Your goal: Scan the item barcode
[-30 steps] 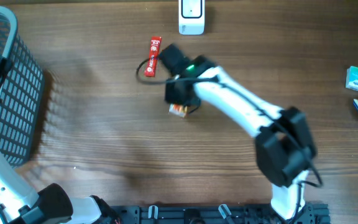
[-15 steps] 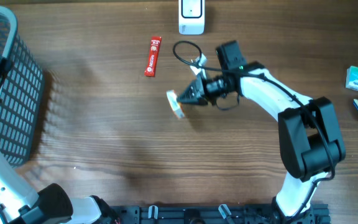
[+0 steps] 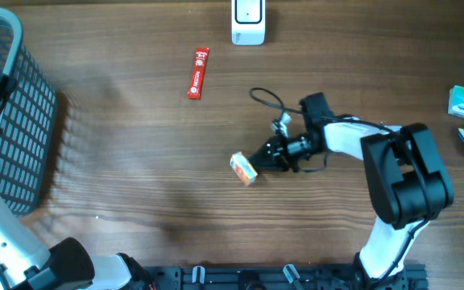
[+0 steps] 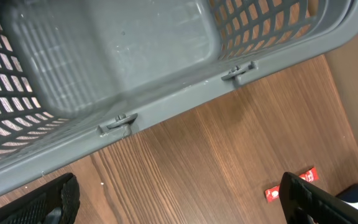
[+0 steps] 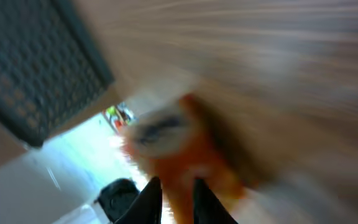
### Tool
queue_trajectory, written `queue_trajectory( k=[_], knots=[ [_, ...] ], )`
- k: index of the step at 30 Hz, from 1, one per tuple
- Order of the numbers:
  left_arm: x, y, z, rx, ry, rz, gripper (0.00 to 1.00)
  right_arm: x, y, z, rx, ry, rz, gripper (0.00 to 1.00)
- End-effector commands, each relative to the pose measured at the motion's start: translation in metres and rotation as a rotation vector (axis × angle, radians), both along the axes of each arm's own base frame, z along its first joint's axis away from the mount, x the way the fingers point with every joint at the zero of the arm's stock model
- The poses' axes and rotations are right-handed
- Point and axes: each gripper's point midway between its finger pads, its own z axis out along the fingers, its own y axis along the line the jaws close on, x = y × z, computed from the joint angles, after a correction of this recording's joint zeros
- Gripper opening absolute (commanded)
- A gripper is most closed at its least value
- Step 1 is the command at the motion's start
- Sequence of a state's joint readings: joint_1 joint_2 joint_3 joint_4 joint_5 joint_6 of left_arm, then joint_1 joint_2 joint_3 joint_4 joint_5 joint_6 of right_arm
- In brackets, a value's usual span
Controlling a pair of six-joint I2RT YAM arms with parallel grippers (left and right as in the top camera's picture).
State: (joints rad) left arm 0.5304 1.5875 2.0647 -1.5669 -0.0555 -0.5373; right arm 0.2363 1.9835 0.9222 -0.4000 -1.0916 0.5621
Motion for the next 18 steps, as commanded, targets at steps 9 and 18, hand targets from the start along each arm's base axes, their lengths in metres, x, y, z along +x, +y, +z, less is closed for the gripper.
queue_trajectory(
  k=[9, 18],
  knots=[
    [0.0, 0.003, 0.0, 0.002, -0.002, 0.016, 1.0, 0.016, -0.125, -0.012, -0.634, 0.057, -0.072, 0.54],
    [0.0, 0.003, 0.0, 0.002, -0.002, 0.016, 1.0, 0.038, -0.09, 0.087, -0.569, -0.399, 0.127, 0.73]
  ],
)
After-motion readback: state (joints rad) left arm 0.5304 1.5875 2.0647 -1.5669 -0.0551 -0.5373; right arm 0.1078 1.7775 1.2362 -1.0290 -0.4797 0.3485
